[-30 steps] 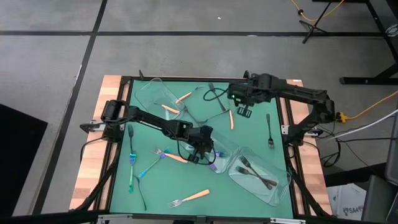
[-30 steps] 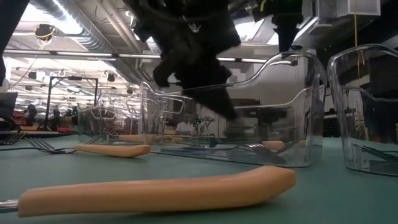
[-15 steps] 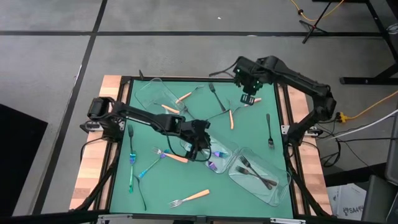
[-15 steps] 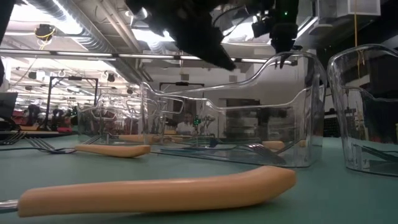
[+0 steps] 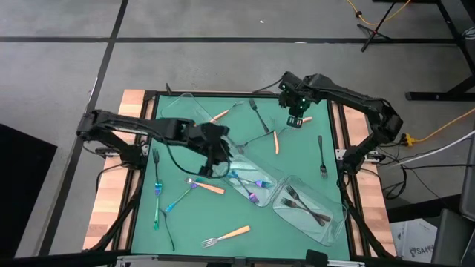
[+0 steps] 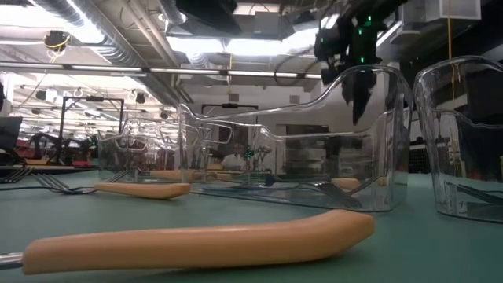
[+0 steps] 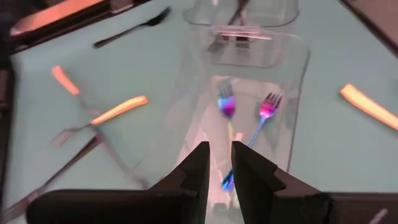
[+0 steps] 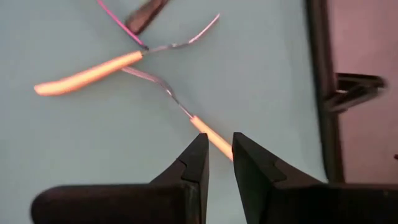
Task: Sort silverware by color (type)
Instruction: Put the yellow fork into the top transparent bin
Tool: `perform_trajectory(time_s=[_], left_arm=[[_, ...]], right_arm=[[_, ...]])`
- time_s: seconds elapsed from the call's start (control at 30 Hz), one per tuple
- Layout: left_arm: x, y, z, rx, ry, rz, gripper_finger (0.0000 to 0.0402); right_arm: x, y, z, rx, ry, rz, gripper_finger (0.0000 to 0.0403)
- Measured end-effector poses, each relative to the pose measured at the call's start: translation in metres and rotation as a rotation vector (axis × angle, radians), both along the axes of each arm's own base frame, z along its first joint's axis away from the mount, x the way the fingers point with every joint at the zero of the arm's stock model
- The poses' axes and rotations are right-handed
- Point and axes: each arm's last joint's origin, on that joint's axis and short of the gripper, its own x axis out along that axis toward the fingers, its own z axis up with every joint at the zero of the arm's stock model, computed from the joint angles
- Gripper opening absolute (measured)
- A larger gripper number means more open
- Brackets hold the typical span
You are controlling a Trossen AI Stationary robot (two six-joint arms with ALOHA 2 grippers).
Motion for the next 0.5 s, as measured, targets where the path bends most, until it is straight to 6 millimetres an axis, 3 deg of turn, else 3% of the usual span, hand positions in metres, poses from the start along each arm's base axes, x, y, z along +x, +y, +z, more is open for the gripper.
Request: perform_trajectory(time_s=[0.17, 0.5], left_arm=[[-0.014, 0.005, 0.011, 0.037, -0.004, 0.052, 0.0061], [-0.017, 0.008, 0.014, 0.054, -0.012, 0.077, 0.0061]], right_arm=[[-0.005, -0.001, -0.03, 0.011, 0.008, 0.033, 0.0062], [-0.008, 0.003, -0.07, 0.014, -0.029, 0.059, 0.0062]])
